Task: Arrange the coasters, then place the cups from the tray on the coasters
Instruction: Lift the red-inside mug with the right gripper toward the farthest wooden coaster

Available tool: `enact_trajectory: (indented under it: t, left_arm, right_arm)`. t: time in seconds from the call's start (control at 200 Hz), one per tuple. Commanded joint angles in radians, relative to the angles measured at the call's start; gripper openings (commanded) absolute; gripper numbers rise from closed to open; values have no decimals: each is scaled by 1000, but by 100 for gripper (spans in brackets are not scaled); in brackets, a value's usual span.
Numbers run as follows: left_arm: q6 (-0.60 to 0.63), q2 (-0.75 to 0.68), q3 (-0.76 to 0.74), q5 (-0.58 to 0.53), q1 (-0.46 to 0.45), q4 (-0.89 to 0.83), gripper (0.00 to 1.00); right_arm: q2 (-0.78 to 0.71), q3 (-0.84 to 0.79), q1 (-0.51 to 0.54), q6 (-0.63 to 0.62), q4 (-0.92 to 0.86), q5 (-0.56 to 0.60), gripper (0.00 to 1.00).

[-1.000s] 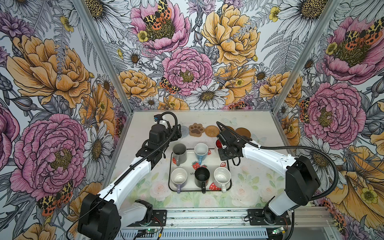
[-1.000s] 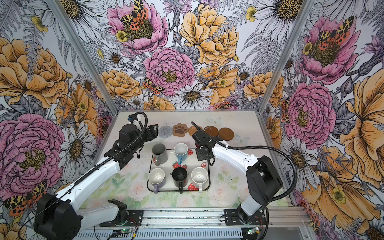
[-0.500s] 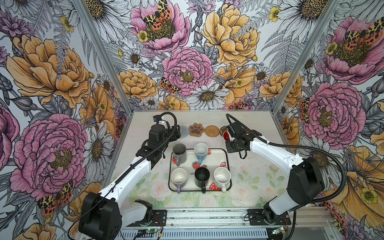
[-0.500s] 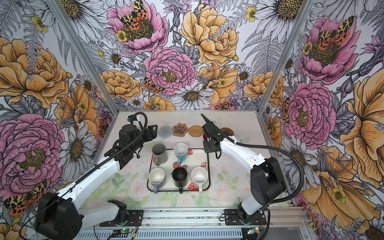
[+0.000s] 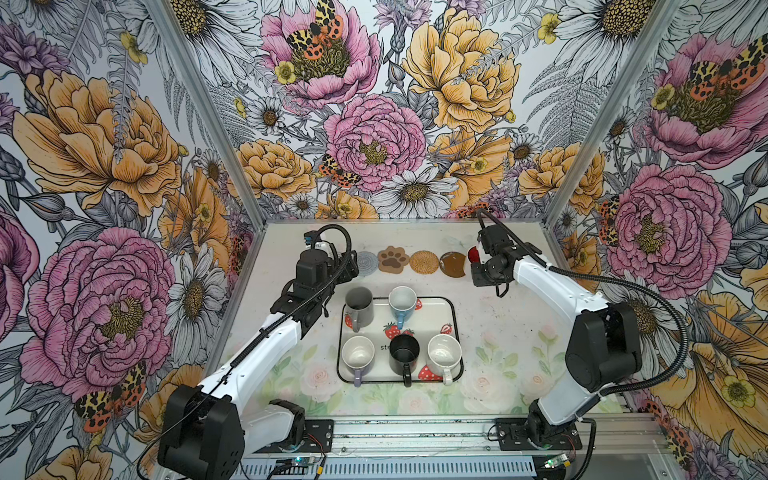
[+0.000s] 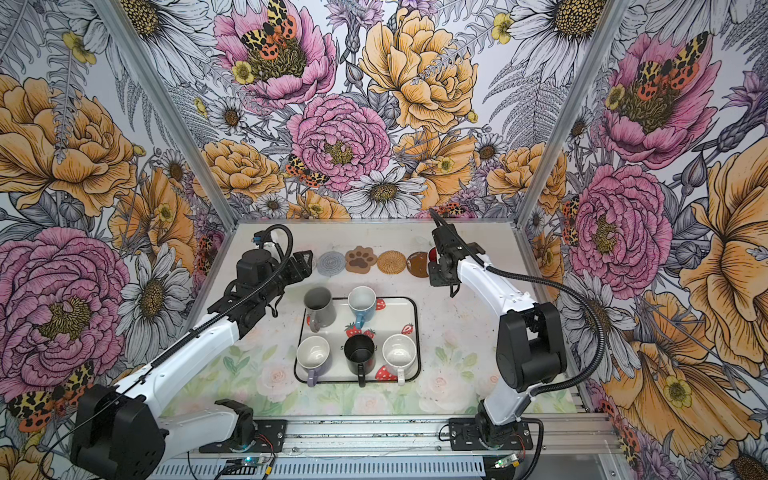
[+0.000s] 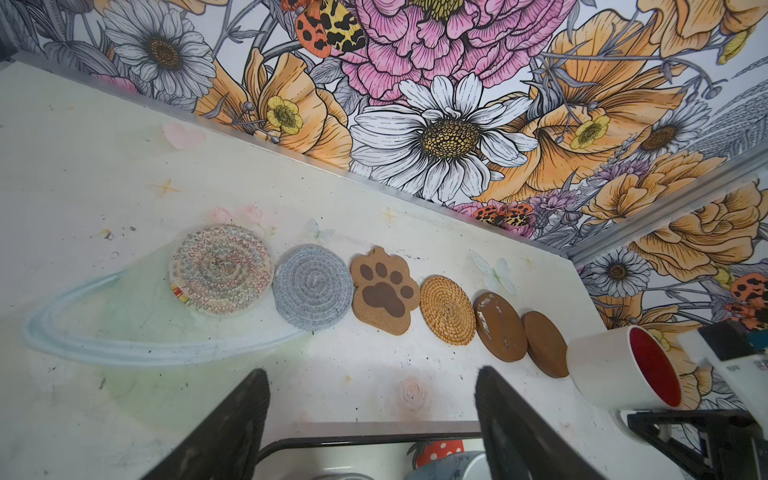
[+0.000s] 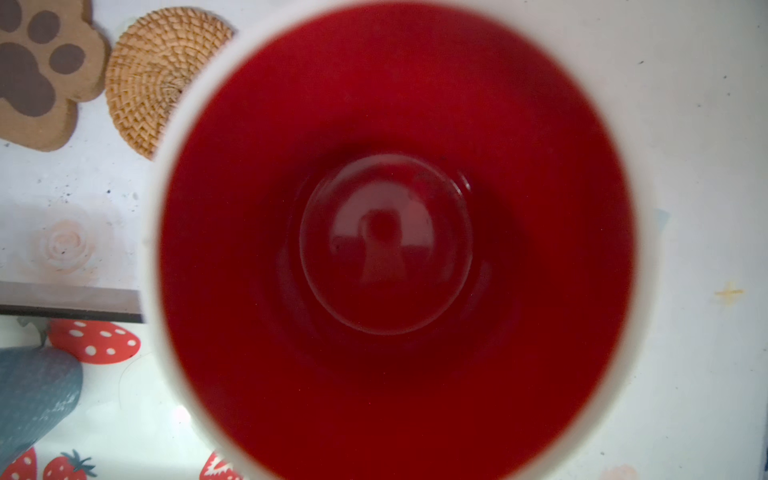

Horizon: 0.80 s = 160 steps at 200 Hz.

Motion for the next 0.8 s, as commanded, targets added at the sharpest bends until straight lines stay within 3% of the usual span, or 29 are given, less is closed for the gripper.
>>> enact_trajectory:
  t: [0.0, 0.795]
  left_arm:
    - [-18, -23, -25, 21, 17, 21, 79]
    - [-19, -28, -28, 27, 39, 19, 79]
  right_arm:
    - [36, 79, -40, -39, 54, -2, 0]
    - [264, 227, -161, -50, 78, -13, 0]
